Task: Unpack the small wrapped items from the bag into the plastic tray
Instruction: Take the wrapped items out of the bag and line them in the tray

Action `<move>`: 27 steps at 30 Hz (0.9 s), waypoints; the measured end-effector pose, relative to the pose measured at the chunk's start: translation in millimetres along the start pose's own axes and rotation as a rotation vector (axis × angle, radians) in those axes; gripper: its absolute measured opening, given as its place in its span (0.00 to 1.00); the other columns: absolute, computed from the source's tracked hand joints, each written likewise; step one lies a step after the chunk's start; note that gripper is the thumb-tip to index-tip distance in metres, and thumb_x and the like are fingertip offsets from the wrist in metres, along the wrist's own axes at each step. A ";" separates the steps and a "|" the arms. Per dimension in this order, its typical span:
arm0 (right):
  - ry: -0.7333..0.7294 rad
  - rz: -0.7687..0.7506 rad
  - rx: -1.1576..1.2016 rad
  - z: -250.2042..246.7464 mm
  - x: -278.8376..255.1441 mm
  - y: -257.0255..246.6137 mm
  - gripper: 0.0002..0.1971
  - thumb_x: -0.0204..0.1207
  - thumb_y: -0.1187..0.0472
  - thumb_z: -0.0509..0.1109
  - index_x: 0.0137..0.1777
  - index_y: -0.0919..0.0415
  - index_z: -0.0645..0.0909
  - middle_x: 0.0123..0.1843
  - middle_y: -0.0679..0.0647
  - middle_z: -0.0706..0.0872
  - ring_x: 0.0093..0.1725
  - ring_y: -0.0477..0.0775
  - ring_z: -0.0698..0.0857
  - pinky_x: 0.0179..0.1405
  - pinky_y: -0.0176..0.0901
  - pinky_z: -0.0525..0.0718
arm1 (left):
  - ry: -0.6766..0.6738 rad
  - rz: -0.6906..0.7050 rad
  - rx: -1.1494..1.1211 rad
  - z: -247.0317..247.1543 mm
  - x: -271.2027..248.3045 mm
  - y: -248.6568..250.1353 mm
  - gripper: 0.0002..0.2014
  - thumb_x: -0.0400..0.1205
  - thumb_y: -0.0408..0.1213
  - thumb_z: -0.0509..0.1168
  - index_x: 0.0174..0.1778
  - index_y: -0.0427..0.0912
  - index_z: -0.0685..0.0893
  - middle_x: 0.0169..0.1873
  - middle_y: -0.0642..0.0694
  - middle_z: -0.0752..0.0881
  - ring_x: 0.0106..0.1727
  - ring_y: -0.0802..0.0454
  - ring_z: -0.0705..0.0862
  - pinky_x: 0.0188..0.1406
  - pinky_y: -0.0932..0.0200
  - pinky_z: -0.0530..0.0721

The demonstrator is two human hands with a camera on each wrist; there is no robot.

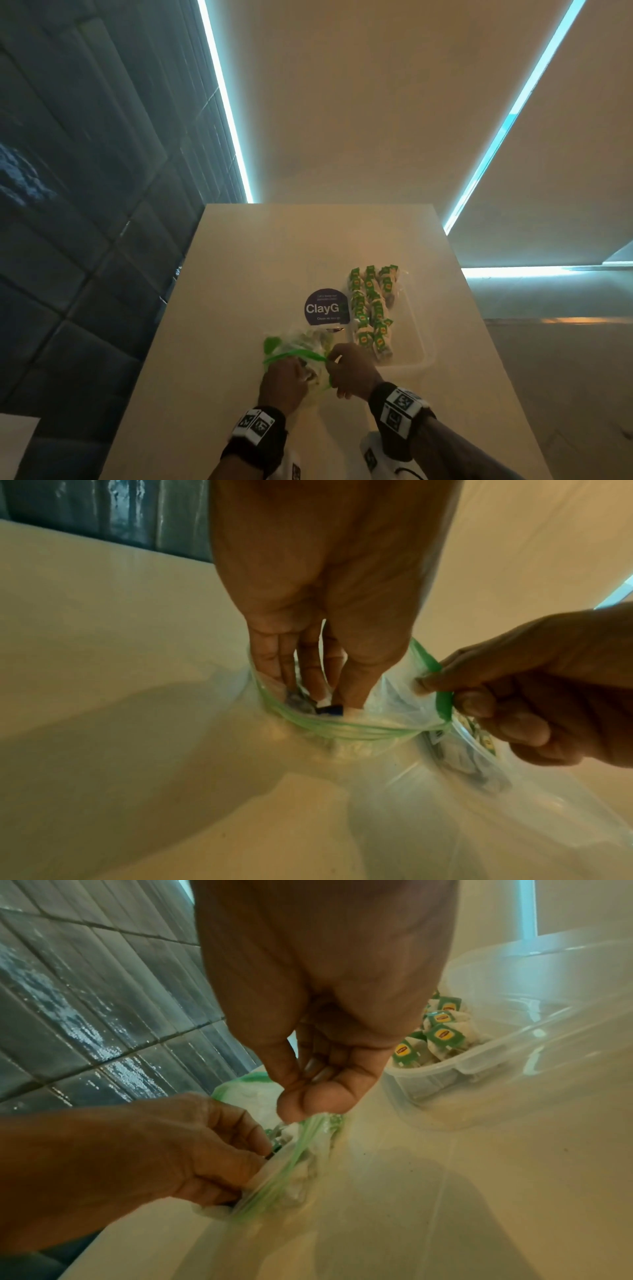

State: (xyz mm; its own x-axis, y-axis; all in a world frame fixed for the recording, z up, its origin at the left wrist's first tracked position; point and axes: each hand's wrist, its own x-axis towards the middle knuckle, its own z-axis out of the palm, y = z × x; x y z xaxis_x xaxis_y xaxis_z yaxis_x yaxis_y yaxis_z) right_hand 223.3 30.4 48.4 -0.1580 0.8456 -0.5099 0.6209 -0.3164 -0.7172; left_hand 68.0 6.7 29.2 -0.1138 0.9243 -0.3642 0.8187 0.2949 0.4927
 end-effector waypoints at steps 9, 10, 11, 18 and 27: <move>-0.022 0.055 0.135 3.6 -5.5 1.5 0.06 0.83 0.65 0.64 0.53 0.68 0.79 0.28 0.58 0.85 0.19 0.50 0.82 0.17 0.40 0.82 | -0.007 -0.008 -0.189 7.6 -2.0 -1.1 0.12 0.72 0.44 0.78 0.29 0.51 0.81 0.33 0.52 0.85 0.39 0.56 0.82 0.41 0.65 0.78; -0.020 0.059 0.141 3.4 -5.3 2.4 0.06 0.83 0.65 0.63 0.53 0.68 0.79 0.29 0.58 0.85 0.19 0.50 0.82 0.17 0.41 0.82 | -0.016 -0.002 -0.208 8.6 -0.7 -1.2 0.16 0.72 0.43 0.79 0.26 0.53 0.77 0.30 0.53 0.83 0.37 0.55 0.82 0.42 0.64 0.80; -0.018 0.061 0.151 3.9 -4.8 3.4 0.06 0.83 0.65 0.63 0.53 0.68 0.79 0.29 0.59 0.85 0.19 0.50 0.82 0.17 0.41 0.82 | -0.019 0.004 -0.232 8.7 0.0 -0.7 0.18 0.71 0.41 0.79 0.25 0.54 0.75 0.29 0.55 0.81 0.36 0.55 0.82 0.42 0.62 0.82; 0.031 0.079 0.205 10.5 -2.8 7.0 0.05 0.84 0.65 0.61 0.55 0.64 0.76 0.34 0.64 0.86 0.22 0.53 0.83 0.21 0.44 0.83 | 0.031 0.017 -0.385 0.1 3.1 -4.2 0.15 0.69 0.31 0.77 0.33 0.51 0.78 0.35 0.53 0.84 0.39 0.54 0.84 0.41 0.59 0.86; -0.012 -0.276 -0.122 28.4 -8.1 13.7 0.23 0.69 0.59 0.78 0.58 0.53 0.69 0.56 0.49 0.84 0.49 0.51 0.86 0.41 0.40 0.86 | -0.069 -0.058 -0.777 -7.3 0.4 -10.8 0.17 0.67 0.21 0.77 0.35 0.40 0.75 0.35 0.44 0.80 0.36 0.52 0.81 0.32 0.61 0.85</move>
State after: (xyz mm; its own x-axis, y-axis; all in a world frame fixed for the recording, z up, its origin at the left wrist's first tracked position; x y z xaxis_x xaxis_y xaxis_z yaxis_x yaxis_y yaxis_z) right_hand 211.3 7.0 29.3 -0.3423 0.8870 -0.3100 0.6406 -0.0210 -0.7676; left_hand 55.1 5.6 29.5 -0.0887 0.8925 -0.4422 0.1803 0.4510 0.8741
